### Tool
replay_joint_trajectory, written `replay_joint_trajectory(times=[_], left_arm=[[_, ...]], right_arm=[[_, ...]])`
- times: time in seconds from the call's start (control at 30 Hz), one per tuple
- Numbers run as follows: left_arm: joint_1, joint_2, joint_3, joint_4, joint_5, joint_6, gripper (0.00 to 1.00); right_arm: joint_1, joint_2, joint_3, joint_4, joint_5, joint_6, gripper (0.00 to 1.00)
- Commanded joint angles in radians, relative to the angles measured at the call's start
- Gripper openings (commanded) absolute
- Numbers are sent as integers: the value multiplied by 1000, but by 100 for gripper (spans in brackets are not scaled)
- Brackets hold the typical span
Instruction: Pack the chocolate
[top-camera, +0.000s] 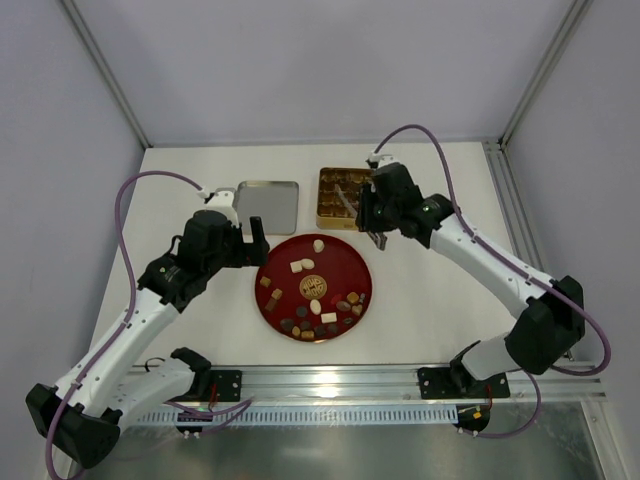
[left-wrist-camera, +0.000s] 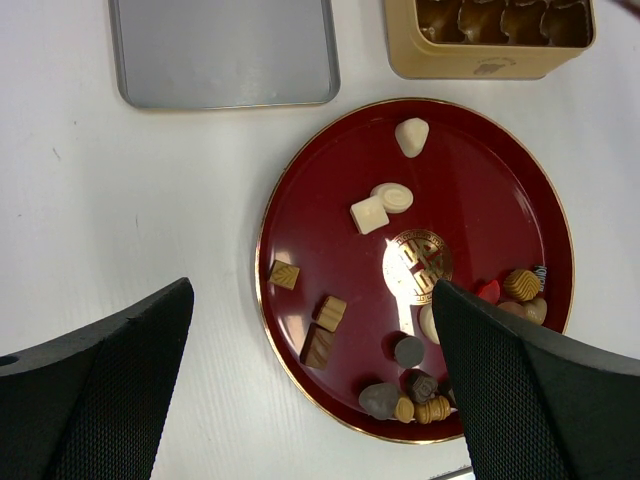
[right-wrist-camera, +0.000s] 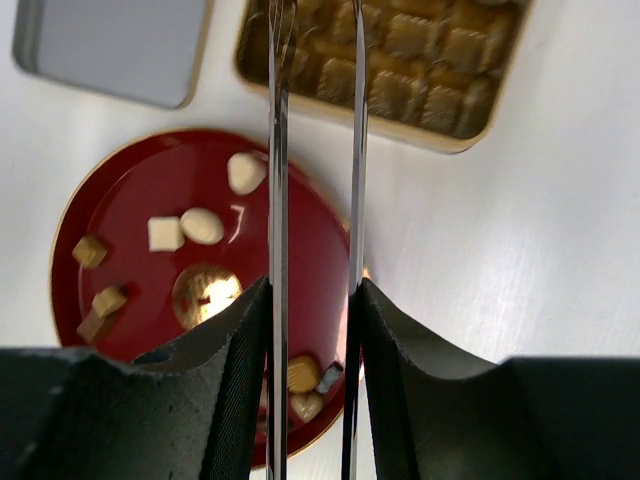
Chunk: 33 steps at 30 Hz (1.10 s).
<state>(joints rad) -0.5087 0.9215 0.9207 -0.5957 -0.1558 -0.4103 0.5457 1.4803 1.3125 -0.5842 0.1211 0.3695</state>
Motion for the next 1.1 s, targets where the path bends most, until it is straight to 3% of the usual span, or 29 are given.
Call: replay_joint_trajectory(times=[0.0,0.33,1.07], left_arm=[[-2,-1,9,27,7,5,100],[-2,-9,7,27,-2,4,100],[-1,-9,9,27,1,5,100]], right_arm=[[112,-90,-47,4,28,52,41],[365,-58,-113,32,28,163,41],[458,49,-127,53,6,213,46]])
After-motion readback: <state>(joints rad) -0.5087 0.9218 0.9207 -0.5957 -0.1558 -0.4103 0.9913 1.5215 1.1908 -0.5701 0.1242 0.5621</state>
